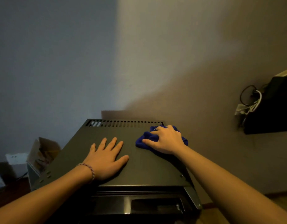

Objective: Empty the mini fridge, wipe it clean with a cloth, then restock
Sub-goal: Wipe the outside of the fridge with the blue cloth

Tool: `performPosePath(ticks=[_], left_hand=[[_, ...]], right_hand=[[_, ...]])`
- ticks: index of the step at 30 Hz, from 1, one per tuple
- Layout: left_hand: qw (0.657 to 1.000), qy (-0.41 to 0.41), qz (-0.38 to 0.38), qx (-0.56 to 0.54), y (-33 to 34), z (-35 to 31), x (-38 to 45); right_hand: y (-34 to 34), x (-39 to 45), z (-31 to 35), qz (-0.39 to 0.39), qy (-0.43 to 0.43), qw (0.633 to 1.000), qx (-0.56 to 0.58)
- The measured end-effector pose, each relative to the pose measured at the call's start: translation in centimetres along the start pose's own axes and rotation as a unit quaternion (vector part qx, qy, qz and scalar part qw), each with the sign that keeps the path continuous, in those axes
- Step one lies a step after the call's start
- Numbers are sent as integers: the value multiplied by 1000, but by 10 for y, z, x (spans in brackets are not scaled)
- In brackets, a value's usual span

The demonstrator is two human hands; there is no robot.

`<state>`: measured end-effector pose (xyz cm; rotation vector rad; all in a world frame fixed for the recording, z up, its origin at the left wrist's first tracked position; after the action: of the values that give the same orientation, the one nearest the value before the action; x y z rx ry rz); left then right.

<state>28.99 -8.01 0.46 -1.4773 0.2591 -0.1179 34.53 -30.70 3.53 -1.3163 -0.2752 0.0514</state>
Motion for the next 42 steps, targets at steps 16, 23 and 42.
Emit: performPosePath(ticks=[16, 23, 42], left_hand=[[996, 4, 43, -81, -22, -76, 48], [992, -79, 31, -97, -21, -124, 86], [992, -124, 29, 16, -15, -145, 102]], right_hand=[[-7, -19, -34, -32, 24, 994, 103], [34, 55, -109, -86, 145, 875, 454], [92, 98, -139, -127, 173, 693, 688]])
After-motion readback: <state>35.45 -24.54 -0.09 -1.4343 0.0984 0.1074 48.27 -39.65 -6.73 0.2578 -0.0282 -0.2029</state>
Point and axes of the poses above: each hand's wrist, its own x-axis towards the middle knuckle, its own y-axis out of the palm, z = x × y, the point moved 5 cm from there along x, towards the middle knuckle, and after that the axes turned 9 degrees about x, right-handed, at the moved point
